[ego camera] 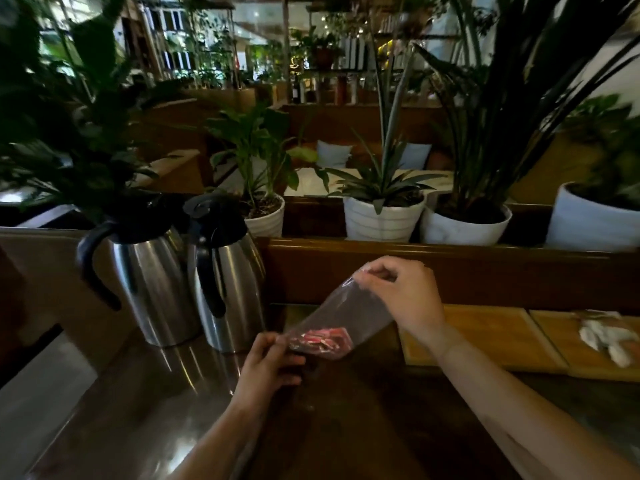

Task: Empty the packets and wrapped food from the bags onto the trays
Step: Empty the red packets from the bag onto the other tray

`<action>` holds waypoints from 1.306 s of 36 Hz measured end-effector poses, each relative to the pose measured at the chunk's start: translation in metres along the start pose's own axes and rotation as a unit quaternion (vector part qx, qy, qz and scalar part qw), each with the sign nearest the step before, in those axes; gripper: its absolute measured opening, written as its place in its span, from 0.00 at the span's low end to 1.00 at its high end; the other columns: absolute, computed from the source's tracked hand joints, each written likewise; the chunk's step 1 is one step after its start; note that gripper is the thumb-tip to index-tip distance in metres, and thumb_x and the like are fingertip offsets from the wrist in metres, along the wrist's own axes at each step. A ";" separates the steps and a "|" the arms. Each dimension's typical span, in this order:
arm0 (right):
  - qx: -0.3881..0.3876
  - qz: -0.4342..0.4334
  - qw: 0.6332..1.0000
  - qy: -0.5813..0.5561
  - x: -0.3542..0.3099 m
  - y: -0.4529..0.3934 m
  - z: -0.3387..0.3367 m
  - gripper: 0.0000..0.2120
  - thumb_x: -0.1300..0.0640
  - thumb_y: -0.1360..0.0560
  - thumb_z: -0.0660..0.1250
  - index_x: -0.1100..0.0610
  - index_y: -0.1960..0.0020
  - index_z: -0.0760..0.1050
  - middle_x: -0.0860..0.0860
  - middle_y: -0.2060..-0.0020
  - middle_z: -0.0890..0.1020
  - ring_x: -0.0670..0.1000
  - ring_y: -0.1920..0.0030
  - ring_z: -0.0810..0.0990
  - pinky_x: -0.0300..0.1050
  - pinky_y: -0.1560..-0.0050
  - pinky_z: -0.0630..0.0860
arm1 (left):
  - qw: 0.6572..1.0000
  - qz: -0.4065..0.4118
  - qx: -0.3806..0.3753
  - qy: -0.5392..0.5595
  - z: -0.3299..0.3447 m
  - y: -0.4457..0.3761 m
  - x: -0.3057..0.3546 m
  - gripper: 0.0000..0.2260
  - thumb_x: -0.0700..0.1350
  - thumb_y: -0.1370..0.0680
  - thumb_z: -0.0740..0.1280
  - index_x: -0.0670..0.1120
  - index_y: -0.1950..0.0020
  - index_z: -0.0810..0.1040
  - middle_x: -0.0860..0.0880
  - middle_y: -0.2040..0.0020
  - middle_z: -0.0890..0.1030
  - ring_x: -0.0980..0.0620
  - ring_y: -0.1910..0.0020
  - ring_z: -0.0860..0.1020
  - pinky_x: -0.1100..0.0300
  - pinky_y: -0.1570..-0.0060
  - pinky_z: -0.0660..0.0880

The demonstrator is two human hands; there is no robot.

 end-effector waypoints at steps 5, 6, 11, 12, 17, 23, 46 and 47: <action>0.006 0.011 0.999 -0.040 -0.011 0.003 -0.018 0.04 0.51 0.28 0.74 0.49 0.59 0.84 0.47 0.65 0.85 0.45 0.63 0.83 0.44 0.59 0.81 | 0.997 -0.010 -0.038 0.071 0.011 0.004 -0.009 0.08 0.48 0.25 0.70 0.47 0.48 0.79 0.43 0.46 0.85 0.45 0.47 0.84 0.53 0.55 0.82; 0.009 0.015 0.999 -0.046 -0.012 0.003 -0.022 0.03 0.51 0.28 0.74 0.49 0.59 0.84 0.47 0.65 0.85 0.46 0.63 0.83 0.44 0.59 0.81 | 0.996 -0.011 -0.049 0.078 0.014 0.005 -0.011 0.10 0.48 0.29 0.73 0.49 0.48 0.81 0.45 0.47 0.85 0.45 0.46 0.84 0.54 0.53 0.82; 0.018 0.032 0.997 -0.070 -0.014 0.002 -0.041 0.02 0.52 0.28 0.74 0.50 0.56 0.85 0.49 0.66 0.86 0.45 0.64 0.83 0.38 0.61 0.79 | 0.992 -0.029 -0.106 0.064 0.028 0.005 -0.025 0.27 0.44 0.37 0.83 0.56 0.41 0.80 0.45 0.44 0.85 0.45 0.44 0.83 0.52 0.48 0.81; 0.016 0.035 0.997 -0.073 -0.014 0.002 -0.045 0.03 0.52 0.28 0.74 0.51 0.56 0.85 0.49 0.66 0.86 0.45 0.65 0.83 0.37 0.62 0.78 | 0.991 -0.033 -0.108 0.065 0.031 0.004 -0.027 0.27 0.42 0.36 0.82 0.55 0.40 0.80 0.45 0.44 0.85 0.45 0.45 0.83 0.53 0.48 0.80; 0.018 0.033 0.996 -0.077 -0.011 0.000 -0.064 0.03 0.53 0.28 0.75 0.51 0.57 0.85 0.46 0.66 0.86 0.43 0.66 0.83 0.34 0.64 0.77 | 0.993 -0.036 -0.104 -0.049 0.061 0.006 -0.034 0.17 0.45 0.31 0.77 0.57 0.45 0.83 0.51 0.47 0.85 0.52 0.48 0.84 0.57 0.50 0.80; 0.012 0.037 0.994 -0.100 -0.001 -0.001 -0.092 0.05 0.53 0.29 0.75 0.54 0.56 0.86 0.46 0.67 0.86 0.42 0.66 0.82 0.33 0.64 0.77 | 0.992 0.049 -0.071 -0.095 0.098 0.012 -0.033 0.07 0.47 0.24 0.70 0.59 0.49 0.84 0.58 0.47 0.85 0.56 0.49 0.83 0.55 0.50 0.80; -0.045 0.147 0.978 -0.143 0.135 -0.019 -0.147 0.05 0.61 0.25 0.71 0.59 0.51 0.85 0.50 0.64 0.87 0.45 0.64 0.83 0.36 0.63 0.78 | 0.950 0.162 -0.046 -0.263 0.125 -0.031 0.010 0.04 0.45 0.24 0.70 0.54 0.56 0.83 0.54 0.51 0.85 0.56 0.55 0.84 0.69 0.64 0.79; -0.046 0.154 0.976 -0.150 0.140 -0.018 -0.148 0.05 0.62 0.25 0.71 0.59 0.51 0.85 0.50 0.64 0.87 0.45 0.64 0.83 0.35 0.63 0.78 | 0.947 0.158 -0.044 -0.275 0.127 -0.034 0.012 0.06 0.43 0.23 0.69 0.55 0.56 0.82 0.54 0.52 0.85 0.57 0.56 0.84 0.70 0.64 0.78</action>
Point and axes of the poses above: each hand's wrist, its own y-axis away from the middle knuckle, its own z-axis out of the palm, x = y × z, the point moved 3 cm from there along -y, towards the middle knuckle
